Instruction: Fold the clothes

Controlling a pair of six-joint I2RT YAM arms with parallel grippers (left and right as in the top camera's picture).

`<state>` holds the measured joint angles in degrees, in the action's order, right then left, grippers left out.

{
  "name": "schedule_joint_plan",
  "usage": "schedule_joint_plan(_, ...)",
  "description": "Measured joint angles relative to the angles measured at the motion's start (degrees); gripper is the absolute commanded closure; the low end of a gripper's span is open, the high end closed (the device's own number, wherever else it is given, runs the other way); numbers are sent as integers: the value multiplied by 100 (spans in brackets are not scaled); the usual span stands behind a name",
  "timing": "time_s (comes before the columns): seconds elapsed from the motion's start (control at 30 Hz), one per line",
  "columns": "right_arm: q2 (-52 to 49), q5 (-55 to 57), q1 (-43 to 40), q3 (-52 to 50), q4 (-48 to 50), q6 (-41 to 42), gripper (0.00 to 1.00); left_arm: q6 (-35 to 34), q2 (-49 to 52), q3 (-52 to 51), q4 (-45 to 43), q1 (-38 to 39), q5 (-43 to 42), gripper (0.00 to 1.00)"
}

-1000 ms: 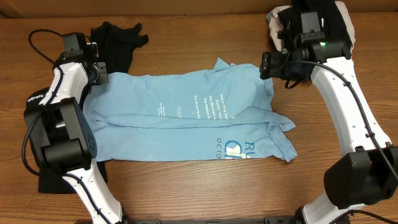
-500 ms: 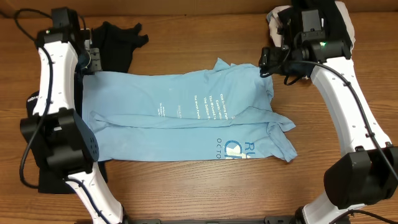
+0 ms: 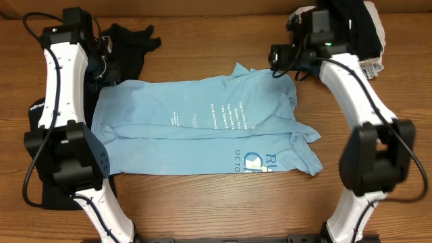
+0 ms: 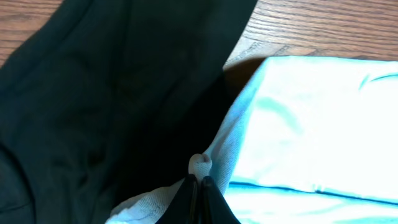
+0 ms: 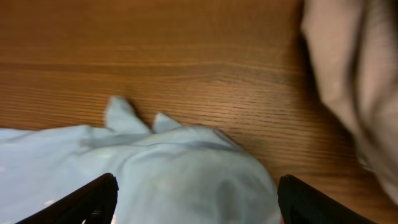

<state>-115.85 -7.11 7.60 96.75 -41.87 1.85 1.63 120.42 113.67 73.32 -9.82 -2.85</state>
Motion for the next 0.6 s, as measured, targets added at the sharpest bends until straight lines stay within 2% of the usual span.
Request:
schedule_joint_plan(0.13, -579, 15, -4, 0, 280, -55, 13, 0, 0, 0, 0, 0, -57, 96)
schedule_joint_plan(0.4, -1069, 138, -52, 0, 481, -72, 15, 0, 0, 0, 0, 0, -94, 96)
schedule_joint_plan(0.47, -1174, 144, -83, 0, 424, -76, 19, 0, 0, 0, 0, 0, -103, 96)
schedule_joint_plan(0.53, -1300, 140, -96, 0, 280, -94, 30, 0, 0, 0, -2, 0, -105, 96)
schedule_joint_plan(0.6, -1338, 136, -109, 7, 262, -101, 37, 0, 0, 0, -17, 0, -105, 96)
